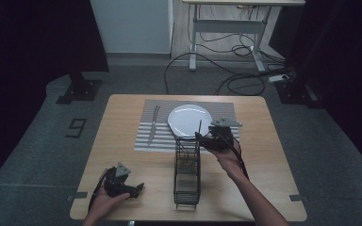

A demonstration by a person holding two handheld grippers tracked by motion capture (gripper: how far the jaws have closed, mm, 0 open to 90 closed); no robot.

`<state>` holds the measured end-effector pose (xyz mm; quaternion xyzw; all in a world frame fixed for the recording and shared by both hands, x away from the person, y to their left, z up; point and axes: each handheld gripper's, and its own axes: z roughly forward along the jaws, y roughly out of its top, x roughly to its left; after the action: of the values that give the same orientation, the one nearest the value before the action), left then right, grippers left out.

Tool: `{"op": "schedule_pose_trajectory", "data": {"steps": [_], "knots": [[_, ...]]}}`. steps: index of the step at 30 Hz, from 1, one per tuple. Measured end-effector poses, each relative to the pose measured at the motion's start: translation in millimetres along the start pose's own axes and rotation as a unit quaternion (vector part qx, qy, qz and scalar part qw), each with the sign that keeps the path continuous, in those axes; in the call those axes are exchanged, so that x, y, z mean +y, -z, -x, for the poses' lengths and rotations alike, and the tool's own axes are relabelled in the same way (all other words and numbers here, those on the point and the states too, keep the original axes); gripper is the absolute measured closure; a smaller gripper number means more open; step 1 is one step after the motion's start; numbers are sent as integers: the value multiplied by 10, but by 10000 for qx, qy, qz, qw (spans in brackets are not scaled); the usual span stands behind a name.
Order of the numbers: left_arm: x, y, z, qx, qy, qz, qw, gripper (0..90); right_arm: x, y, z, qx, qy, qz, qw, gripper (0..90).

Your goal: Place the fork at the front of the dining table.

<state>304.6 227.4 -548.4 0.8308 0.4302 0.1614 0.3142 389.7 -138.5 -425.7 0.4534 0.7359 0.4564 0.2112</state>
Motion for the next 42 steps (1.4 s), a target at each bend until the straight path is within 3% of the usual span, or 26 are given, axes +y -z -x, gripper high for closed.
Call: {"op": "schedule_pose_trajectory", "data": {"steps": [20,33,34,36,37,42], "knots": [[0,-1,1,2,5,4,10000,0,62,-161,-66,-102,45,-32,9999,463],[1,-2,0,-1,2,4,10000,0,35,-244,-90,110,-24,-37,9999,628],[1,-1,0,-2,1,4,10000,0,34,-250,-98,119,4,-29,9999,676],[1,-2,0,-1,2,5,10000,0,33,-252,-102,88,22,-24,10000,696],[1,-1,0,-2,1,3,10000,0,27,-238,-104,-19,72,45,10000,758],[2,-2,-1,-5,-7,-1,10000,0,24,-194,-117,-35,99,130,9999,775]]}}
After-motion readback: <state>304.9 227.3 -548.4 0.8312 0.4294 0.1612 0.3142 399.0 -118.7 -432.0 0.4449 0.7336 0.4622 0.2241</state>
